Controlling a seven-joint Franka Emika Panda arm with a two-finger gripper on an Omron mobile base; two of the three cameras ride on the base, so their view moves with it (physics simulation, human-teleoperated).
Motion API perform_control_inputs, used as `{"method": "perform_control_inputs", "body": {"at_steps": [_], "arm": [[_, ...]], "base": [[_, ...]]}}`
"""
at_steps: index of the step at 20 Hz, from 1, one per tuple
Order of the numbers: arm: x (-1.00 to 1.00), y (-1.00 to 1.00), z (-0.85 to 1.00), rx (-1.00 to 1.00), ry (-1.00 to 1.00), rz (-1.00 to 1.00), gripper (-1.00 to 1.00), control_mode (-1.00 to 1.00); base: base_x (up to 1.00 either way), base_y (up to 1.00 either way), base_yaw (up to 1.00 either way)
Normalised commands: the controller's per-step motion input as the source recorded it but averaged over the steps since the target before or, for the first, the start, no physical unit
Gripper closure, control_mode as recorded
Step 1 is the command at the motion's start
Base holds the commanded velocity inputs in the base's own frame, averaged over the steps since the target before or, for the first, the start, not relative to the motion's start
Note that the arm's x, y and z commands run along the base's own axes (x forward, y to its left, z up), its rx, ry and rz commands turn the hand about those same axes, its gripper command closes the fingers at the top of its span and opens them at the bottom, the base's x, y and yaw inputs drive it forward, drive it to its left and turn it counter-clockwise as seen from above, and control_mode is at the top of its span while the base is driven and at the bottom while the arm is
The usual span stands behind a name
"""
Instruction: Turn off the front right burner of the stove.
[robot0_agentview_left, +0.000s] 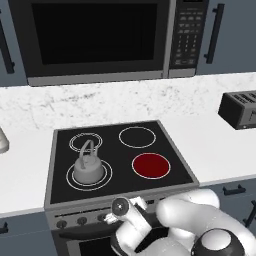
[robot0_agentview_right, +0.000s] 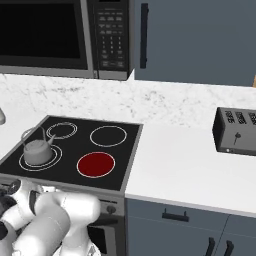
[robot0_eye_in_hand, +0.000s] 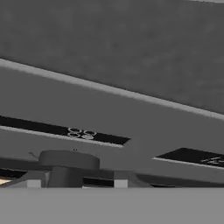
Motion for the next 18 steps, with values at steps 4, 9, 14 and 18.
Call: {"method": "perform_control_inputs", "body": {"at_steps": [4, 9, 14, 18], "arm": [[-0.12, -0.71, -0.16, 0.91, -0.28, -0.37, 1.00, -1.00], [0.00, -0.50, -0.32, 0.87, -0.32, -0.47, 1.00, -1.00], [-0.05, -0.48, -0.08, 0.32, -0.12, -0.26, 1.00, -1.00], [0.00, 0.00, 0.00, 0.00, 0.00, 0.00, 1.00, -1.00]], "base": [[0.00, 0.00, 0.00], [0.00, 0.00, 0.00], [0.00, 0.00, 0.00], [0.00, 0.00, 0.00]]}}
